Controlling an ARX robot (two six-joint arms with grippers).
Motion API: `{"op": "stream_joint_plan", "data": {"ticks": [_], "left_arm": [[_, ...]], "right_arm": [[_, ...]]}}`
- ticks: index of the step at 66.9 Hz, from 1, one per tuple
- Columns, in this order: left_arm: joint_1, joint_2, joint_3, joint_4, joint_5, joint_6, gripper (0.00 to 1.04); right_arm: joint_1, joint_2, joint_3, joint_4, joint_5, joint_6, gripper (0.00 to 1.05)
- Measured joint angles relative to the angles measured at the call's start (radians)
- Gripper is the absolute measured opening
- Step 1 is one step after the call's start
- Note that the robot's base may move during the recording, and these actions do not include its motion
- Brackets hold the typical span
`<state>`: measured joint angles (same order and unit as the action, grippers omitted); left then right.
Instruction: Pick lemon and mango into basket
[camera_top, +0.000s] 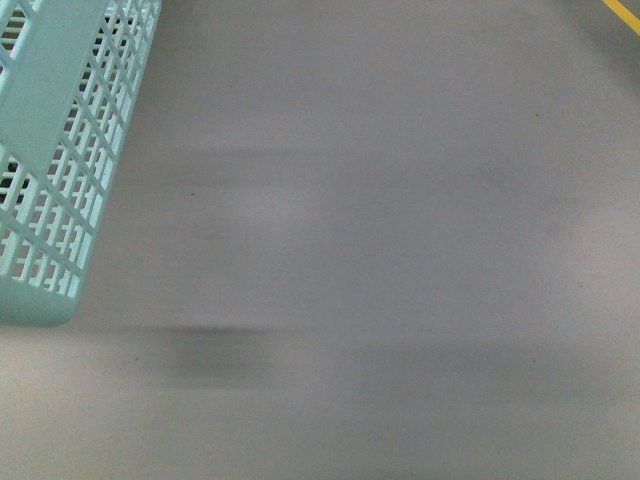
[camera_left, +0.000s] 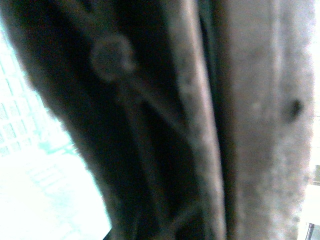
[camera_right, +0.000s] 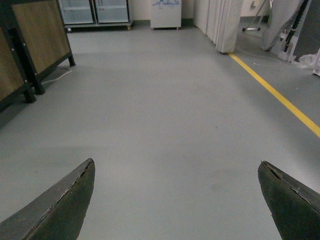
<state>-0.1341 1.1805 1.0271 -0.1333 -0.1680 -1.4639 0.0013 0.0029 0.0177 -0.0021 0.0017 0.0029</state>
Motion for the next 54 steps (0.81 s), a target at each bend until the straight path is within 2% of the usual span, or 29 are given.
{"op": "stream_joint_plan", "data": {"ticks": [54], "left_arm": [[0.000,0.000,0.000,0.000,0.000,0.001,0.15]], "right_arm": [[0.000,0.000,0.000,0.000,0.000,0.000,0.96]]}}
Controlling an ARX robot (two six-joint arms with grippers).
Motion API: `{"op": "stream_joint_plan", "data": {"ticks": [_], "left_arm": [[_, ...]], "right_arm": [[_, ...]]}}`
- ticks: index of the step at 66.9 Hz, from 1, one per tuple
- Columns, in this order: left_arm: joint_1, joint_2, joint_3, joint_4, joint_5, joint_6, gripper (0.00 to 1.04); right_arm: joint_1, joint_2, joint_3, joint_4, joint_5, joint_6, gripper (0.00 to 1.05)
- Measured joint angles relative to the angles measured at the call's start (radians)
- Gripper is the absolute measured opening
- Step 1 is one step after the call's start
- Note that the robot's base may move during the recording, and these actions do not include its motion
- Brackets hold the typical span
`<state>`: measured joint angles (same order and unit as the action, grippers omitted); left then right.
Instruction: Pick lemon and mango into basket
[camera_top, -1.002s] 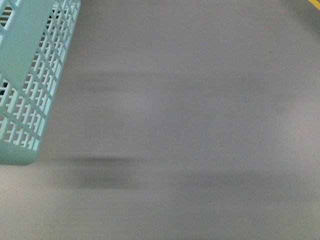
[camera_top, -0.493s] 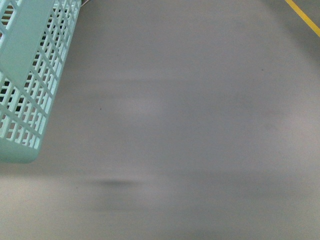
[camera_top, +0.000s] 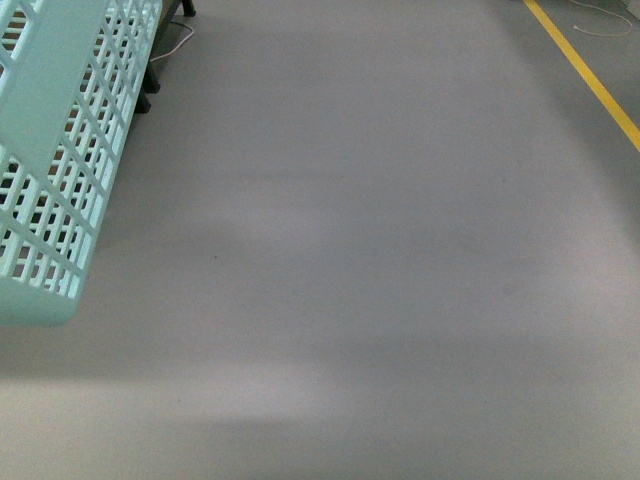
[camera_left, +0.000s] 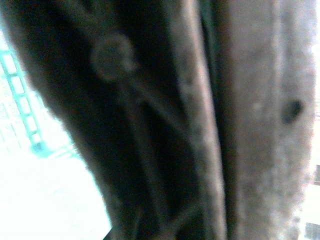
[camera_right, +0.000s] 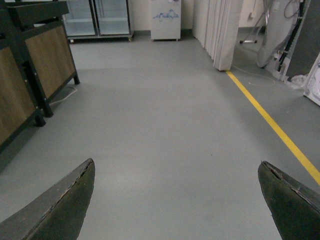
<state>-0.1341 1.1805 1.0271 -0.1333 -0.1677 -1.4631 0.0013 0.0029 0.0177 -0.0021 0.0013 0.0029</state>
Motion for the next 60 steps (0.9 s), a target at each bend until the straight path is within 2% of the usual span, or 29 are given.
{"op": "stream_joint_plan", "data": {"ticks": [60], "left_arm": [[0.000,0.000,0.000,0.000,0.000,0.000,0.15]], "right_arm": [[0.000,0.000,0.000,0.000,0.000,0.000,0.96]]}}
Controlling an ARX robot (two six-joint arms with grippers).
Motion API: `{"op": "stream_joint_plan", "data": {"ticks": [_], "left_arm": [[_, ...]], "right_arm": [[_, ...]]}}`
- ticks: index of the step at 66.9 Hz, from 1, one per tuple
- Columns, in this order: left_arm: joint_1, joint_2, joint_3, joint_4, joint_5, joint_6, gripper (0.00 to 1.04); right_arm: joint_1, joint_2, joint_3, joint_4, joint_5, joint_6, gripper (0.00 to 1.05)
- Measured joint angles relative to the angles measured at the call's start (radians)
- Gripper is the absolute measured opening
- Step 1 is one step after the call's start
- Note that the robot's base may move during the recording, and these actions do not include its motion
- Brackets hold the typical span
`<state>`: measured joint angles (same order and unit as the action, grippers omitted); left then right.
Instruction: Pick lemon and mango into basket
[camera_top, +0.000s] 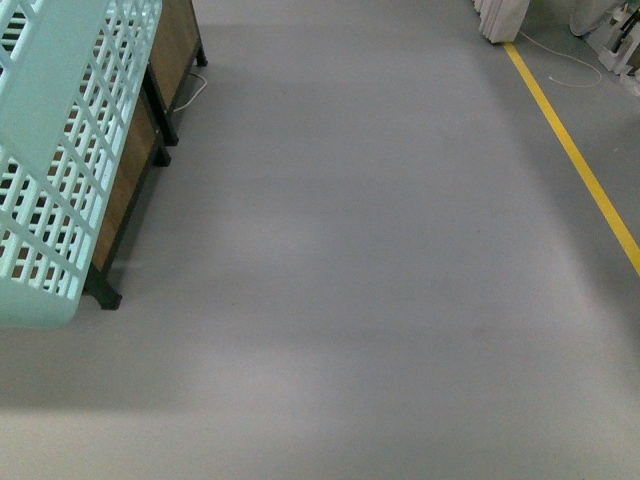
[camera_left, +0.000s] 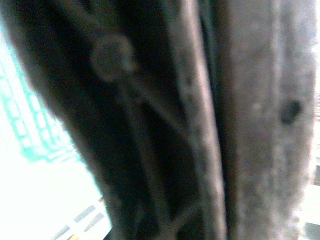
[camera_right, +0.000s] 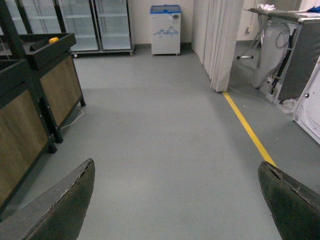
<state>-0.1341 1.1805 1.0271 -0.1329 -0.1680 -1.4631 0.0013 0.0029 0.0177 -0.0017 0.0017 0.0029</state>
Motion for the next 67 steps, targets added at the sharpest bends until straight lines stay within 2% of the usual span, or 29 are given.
{"op": "stream_joint_plan", "data": {"ticks": [49,56,67], "left_arm": [[-0.001,-0.001,0.000,0.000,0.000,0.000,0.15],[-0.009,-0.001,0.000,0.000,0.027,-0.011,0.15],[-0.001,-0.001,0.000,0.000,-0.003,-0.005,0.15]], "right_arm": [[0.000,0.000,0.000,0.000,0.002,0.000,0.96],[0.000,0.000,0.000,0.000,0.002,0.000,0.96],[0.000,0.000,0.000,0.000,0.002,0.000,0.96]]}}
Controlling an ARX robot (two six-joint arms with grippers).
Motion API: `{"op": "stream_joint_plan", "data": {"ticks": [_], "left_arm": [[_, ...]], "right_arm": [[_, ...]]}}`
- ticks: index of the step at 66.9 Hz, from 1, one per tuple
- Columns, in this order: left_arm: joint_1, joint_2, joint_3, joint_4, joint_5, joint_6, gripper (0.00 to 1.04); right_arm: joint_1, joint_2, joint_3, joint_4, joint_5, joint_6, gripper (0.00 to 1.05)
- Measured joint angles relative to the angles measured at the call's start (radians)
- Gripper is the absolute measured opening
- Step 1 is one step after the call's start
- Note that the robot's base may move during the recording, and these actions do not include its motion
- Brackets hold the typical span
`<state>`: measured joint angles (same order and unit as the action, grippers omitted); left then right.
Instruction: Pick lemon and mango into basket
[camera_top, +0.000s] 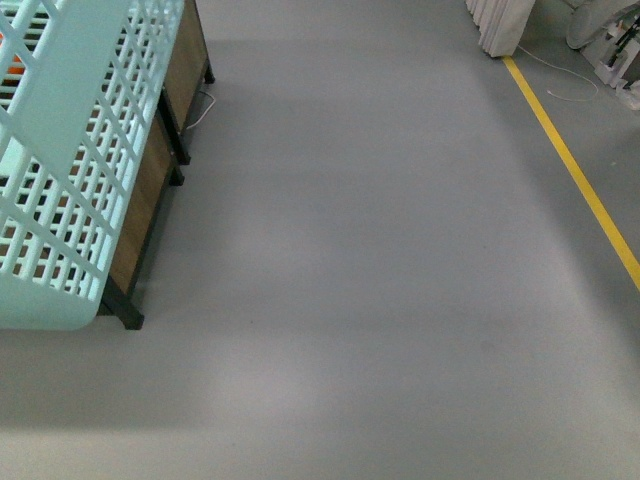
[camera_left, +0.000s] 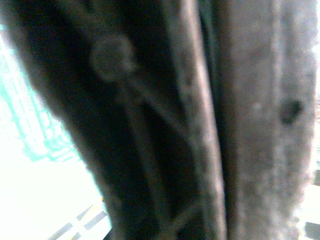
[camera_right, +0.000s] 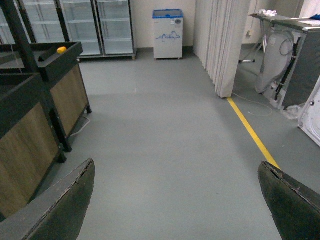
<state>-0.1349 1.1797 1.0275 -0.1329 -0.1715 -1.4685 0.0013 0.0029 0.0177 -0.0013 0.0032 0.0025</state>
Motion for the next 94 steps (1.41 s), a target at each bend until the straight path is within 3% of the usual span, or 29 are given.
{"op": "stream_joint_plan", "data": {"ticks": [94], "left_arm": [[0.001,0.000,0.000,0.000,0.004,0.005,0.15]], "right_arm": [[0.000,0.001,0.000,0.000,-0.002,0.000,0.96]]}}
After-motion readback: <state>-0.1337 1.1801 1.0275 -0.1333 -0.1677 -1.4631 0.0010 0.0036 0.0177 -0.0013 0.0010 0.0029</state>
